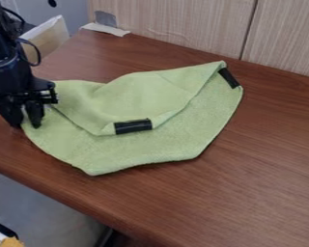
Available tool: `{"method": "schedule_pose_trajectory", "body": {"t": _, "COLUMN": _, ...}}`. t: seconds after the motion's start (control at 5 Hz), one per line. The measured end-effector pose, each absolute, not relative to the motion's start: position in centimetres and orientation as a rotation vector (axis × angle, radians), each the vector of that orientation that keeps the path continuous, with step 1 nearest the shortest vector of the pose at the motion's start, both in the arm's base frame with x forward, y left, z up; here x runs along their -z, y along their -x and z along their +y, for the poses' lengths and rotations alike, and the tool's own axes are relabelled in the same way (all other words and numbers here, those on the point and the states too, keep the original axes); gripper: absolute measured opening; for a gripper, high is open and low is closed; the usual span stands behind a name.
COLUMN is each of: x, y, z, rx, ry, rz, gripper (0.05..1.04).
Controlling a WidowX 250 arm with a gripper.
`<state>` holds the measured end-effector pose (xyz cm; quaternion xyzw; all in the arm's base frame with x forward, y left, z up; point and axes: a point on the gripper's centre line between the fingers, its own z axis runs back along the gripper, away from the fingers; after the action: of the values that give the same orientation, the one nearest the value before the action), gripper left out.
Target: Fold the cloth from left to right
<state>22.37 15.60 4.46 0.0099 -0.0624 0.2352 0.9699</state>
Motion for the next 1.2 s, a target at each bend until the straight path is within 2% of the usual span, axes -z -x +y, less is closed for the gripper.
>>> {"method": "schedule_pose_trajectory", "body": {"t": 0.2, "x": -4.5, "y": -22.5, "z": 15.4, "rx": -0.466, "ry": -0.026, "rz": -0.125, "gripper": 0.162}}
{"method": "schedule_pose_trajectory", "body": {"t": 0.4, "x": -5.3, "y": -22.6, "z": 14.8, "rx": -0.447, "ry": -0.025, "rz": -0.13, "gripper": 0.064}}
{"method": "schedule_pose_trajectory", "body": {"t": 0.6, "x": -6.4, "y": -23.0, "z": 14.1, "rx": -0.42, "ry": -0.023, "rz": -0.129, "gripper": 0.055}}
{"method": "schedule_pose_trajectory", "body": {"t": 0.8, "x": -8.6, "y": -24.2, "z": 13.3, "rx": -0.389, "ry": -0.019, "rz": -0.142, "gripper": 0.055}}
{"method": "schedule_pose_trajectory", "body": {"t": 1.0, "x": -10.6, "y": -25.8, "z": 11.8, "rx": -0.348, "ry": -0.023, "rz": -0.184, "gripper": 0.055}}
{"method": "schedule_pose_trajectory", "body": {"t": 1.2, "x": -12.1, "y": -28.5, "z": 8.7, "rx": -0.255, "ry": 0.015, "rz": -0.241, "gripper": 0.055}}
